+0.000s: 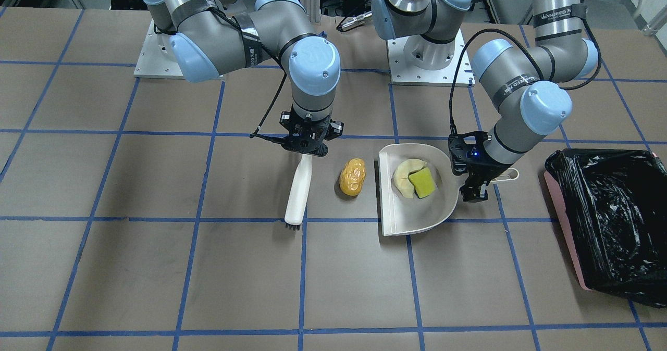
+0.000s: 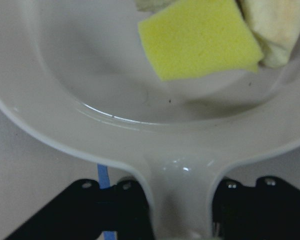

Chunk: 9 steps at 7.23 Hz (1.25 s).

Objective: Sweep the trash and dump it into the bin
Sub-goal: 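Move the dustpan toward the potato while the right gripper positions the brush behind it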

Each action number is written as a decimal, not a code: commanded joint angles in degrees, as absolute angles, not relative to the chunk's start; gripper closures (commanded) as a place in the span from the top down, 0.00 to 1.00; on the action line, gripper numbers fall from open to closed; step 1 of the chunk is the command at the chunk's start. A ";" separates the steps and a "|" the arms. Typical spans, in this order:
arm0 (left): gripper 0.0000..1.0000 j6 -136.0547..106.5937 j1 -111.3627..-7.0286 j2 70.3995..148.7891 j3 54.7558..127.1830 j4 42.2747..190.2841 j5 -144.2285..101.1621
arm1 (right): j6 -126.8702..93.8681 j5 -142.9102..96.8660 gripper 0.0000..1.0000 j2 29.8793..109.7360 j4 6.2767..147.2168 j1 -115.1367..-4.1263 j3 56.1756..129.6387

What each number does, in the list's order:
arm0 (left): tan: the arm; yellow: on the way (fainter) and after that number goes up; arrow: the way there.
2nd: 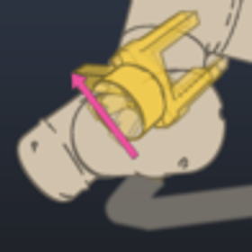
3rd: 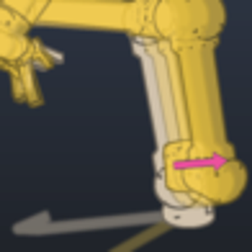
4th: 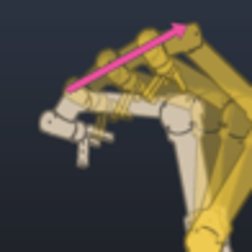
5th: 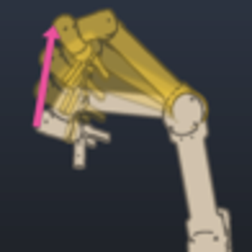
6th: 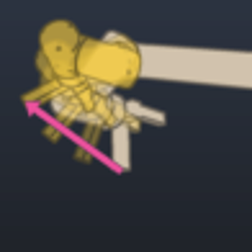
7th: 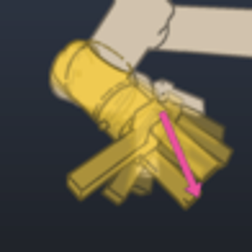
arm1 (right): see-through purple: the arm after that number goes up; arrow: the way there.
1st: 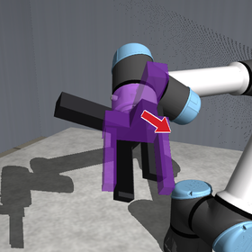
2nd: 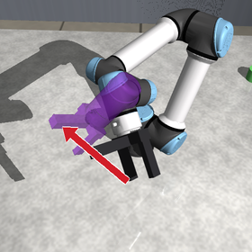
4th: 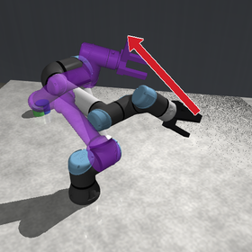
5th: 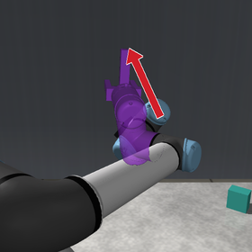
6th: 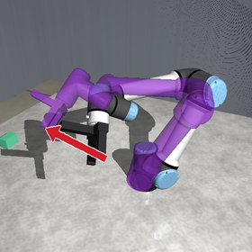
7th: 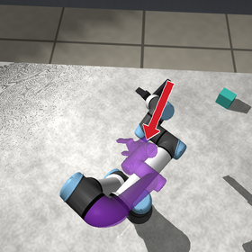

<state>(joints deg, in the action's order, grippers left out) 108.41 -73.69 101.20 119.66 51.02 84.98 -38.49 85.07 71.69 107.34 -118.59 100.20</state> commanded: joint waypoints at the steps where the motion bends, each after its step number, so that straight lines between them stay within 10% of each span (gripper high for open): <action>1: 0.00 107.67 -73.65 101.86 119.53 50.71 84.82 | -39.81 83.07 0.00 71.02 111.42 -121.02 100.90; 9: 0.00 107.67 -73.57 102.48 119.88 50.71 84.73 | -51.57 77.11 0.00 67.95 121.00 -125.94 100.37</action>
<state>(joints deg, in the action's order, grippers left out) 107.64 -73.63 102.47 119.80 50.71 84.74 -49.39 79.35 68.79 118.66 -124.84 100.76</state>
